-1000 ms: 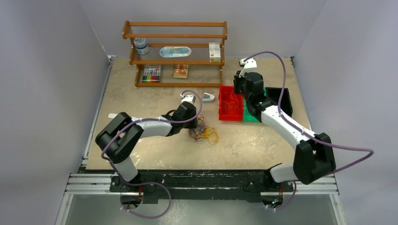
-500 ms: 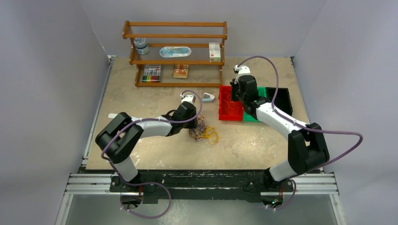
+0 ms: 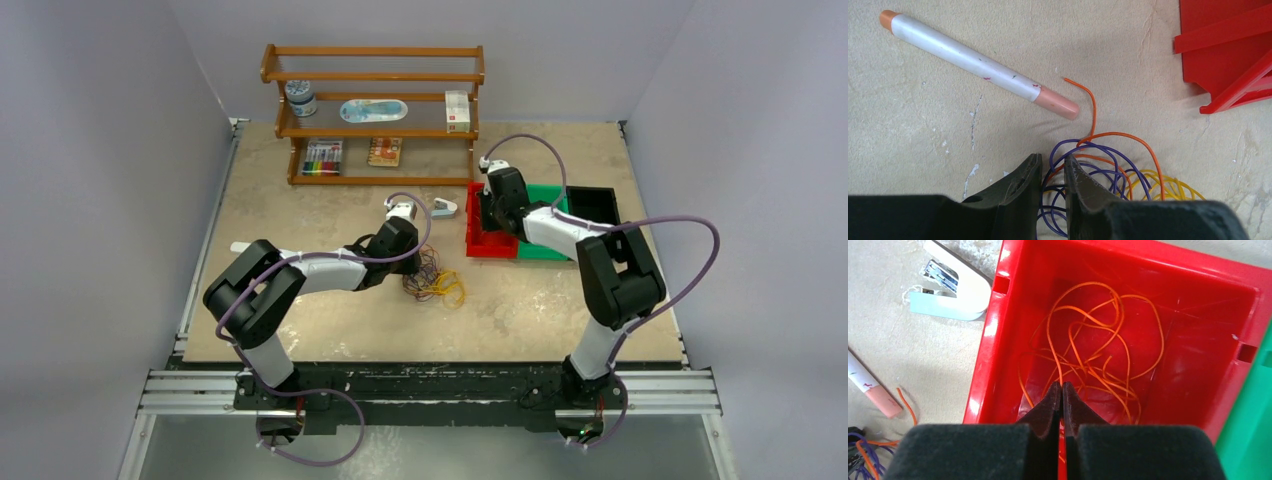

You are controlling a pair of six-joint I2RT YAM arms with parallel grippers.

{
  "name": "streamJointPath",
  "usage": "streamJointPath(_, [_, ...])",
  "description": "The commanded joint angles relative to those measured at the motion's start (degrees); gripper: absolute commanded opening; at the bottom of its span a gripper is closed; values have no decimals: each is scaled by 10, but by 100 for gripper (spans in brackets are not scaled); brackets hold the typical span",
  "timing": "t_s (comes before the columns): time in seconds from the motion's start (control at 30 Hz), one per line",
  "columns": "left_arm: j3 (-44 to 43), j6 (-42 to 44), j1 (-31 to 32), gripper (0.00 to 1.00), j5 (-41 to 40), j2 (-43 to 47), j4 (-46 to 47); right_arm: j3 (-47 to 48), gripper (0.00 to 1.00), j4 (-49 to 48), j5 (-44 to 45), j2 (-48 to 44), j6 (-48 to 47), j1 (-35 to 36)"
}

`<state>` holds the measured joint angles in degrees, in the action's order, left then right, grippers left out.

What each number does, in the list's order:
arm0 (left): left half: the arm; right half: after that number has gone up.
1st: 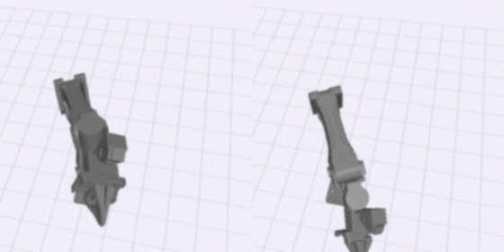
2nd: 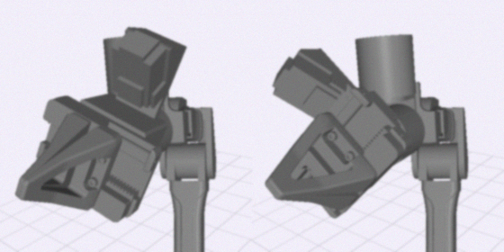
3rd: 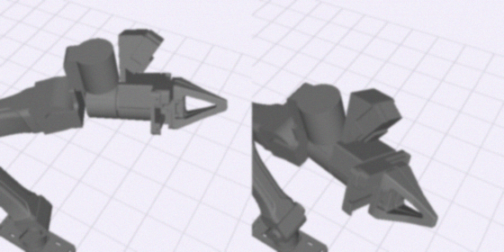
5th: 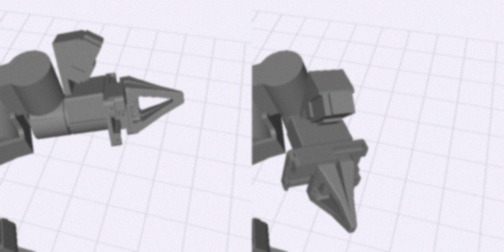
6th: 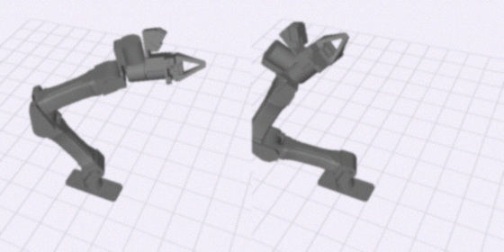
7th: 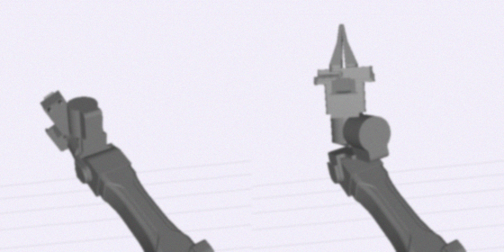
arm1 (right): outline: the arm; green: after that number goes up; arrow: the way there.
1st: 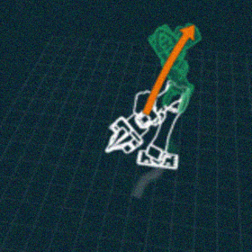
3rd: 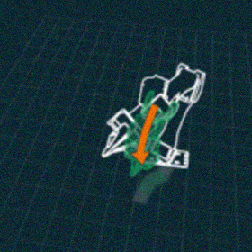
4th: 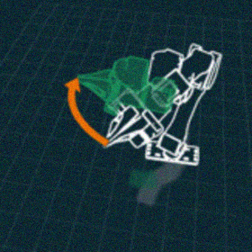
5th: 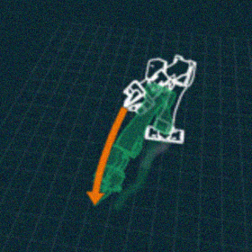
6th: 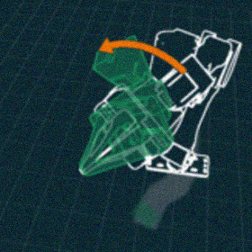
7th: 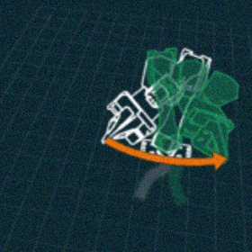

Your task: Untangle the cables

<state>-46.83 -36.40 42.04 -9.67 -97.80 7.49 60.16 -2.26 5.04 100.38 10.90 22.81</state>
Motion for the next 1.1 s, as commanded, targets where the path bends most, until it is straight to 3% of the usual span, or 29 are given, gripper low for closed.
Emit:
streamJointPath(0.0, [0,8,0,24,-18,5,-44,30,0,0,-16,8,-2,-1])
streamJointPath(0.23, [0,8,0,24,-18,6,-43,22,0,-10,-10,-14,-6,-1])
streamJointPath(0.5, [4,8,0,28,-24,17,-42,0,20,-27,30,-105,-12,-1])
streamJointPath(0.63, [0,8,0,30,-24,21,-44,-9,42,-32,52,-152,-16,-1])
streamJointPath(0.7, [-2,8,0,31,-25,24,-44,-13,48,-33,66,-172,-18,-1])
streamJointPath(0.9, [-1,6,1,33,-28,44,-44,-42,51,-55,90,-244,-16,-1])
streamJointPath(1.07, [0,9,0,36,-25,72,-43,-81,53,-91,43,-302,-10,-2])
